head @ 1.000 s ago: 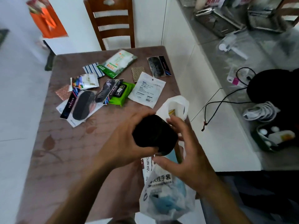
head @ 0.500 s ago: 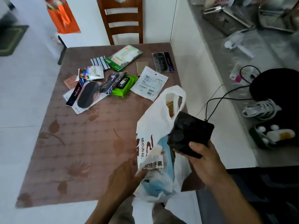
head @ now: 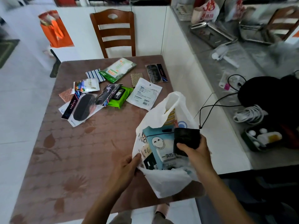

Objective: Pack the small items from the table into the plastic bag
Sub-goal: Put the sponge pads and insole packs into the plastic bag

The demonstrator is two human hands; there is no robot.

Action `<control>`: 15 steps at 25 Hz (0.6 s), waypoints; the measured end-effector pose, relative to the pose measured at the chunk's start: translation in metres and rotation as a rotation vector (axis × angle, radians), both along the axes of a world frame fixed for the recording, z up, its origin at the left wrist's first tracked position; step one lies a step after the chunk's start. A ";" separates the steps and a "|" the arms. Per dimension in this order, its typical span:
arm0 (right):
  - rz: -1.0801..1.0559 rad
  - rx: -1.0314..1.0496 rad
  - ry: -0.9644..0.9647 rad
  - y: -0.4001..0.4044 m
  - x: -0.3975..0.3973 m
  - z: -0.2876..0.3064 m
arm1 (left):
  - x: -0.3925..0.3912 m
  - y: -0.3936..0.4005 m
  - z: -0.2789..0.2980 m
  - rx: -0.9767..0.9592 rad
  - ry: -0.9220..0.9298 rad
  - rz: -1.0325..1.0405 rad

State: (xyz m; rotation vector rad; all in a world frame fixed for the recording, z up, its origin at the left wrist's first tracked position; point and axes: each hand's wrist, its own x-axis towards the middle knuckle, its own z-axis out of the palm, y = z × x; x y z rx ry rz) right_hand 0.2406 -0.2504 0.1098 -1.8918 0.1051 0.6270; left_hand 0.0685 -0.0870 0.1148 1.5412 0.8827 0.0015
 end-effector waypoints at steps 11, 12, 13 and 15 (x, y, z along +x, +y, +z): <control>0.593 -0.534 -0.161 0.112 -0.043 -0.027 | -0.009 0.019 -0.014 0.134 -0.154 -0.044; 0.572 -0.554 -0.267 0.111 -0.042 -0.022 | -0.009 0.023 -0.017 0.162 -0.144 -0.058; 0.543 -0.515 -0.326 0.108 -0.038 -0.017 | -0.010 0.028 -0.021 0.196 -0.127 -0.080; 0.480 -0.352 -0.356 0.096 -0.029 0.003 | -0.011 0.034 -0.028 0.251 -0.081 -0.124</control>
